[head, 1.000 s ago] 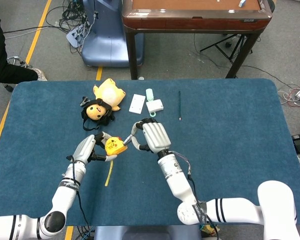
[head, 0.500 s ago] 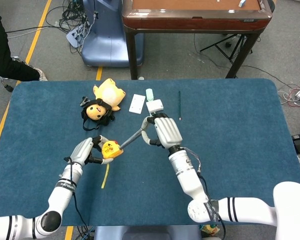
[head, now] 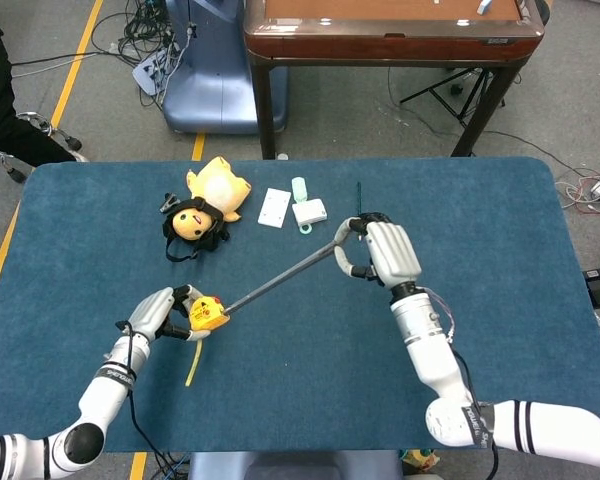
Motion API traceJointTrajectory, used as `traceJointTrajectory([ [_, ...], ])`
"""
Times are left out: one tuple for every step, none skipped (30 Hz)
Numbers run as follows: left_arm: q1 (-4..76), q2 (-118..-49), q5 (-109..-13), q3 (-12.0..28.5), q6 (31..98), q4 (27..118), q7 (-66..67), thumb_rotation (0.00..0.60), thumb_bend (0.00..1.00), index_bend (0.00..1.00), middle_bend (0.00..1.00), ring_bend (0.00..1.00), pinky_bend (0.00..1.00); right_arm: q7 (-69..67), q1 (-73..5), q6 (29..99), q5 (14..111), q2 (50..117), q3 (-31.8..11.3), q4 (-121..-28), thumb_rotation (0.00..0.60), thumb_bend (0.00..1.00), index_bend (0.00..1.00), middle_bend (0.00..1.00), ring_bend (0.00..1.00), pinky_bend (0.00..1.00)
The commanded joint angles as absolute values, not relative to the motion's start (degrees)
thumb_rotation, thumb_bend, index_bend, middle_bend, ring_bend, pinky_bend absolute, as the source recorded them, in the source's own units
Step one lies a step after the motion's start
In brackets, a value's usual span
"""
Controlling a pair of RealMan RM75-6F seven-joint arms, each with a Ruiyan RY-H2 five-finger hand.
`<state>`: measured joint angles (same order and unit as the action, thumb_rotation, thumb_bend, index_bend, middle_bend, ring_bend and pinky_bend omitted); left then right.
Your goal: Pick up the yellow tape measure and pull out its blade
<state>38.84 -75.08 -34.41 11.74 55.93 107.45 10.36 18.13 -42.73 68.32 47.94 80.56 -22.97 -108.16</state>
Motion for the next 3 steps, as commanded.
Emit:
traceJointTrajectory([
  [38.8,-74.8,-34.3,11.1,55.0,107.1,10.3,0.600,0.13,0.47,0.50,0.43,0.28,16.5,-40.9,68.5,48.9,77.7,-22.7,-109.6,0.600,0.69,0.64,0.49,0.29,0.20],
  [38.8,-74.7,-34.3,10.9,54.7,107.1,10.0,0.600,0.13,0.47,0.50,0.43,0.28,16.1,-40.5,68.6,49.1,77.0,-22.7,-109.8,0.600,0.69,0.64,0.49,0.29,0.20],
  [38.8,-74.6,-34.3,10.8,54.4,107.0,9.9,0.600,0.13,0.47,0.50,0.43,0.28,15.7,-40.2,68.6,49.2,76.4,-22.6,-110.0,0.600,0.69,0.64,0.49,0.29,0.20],
])
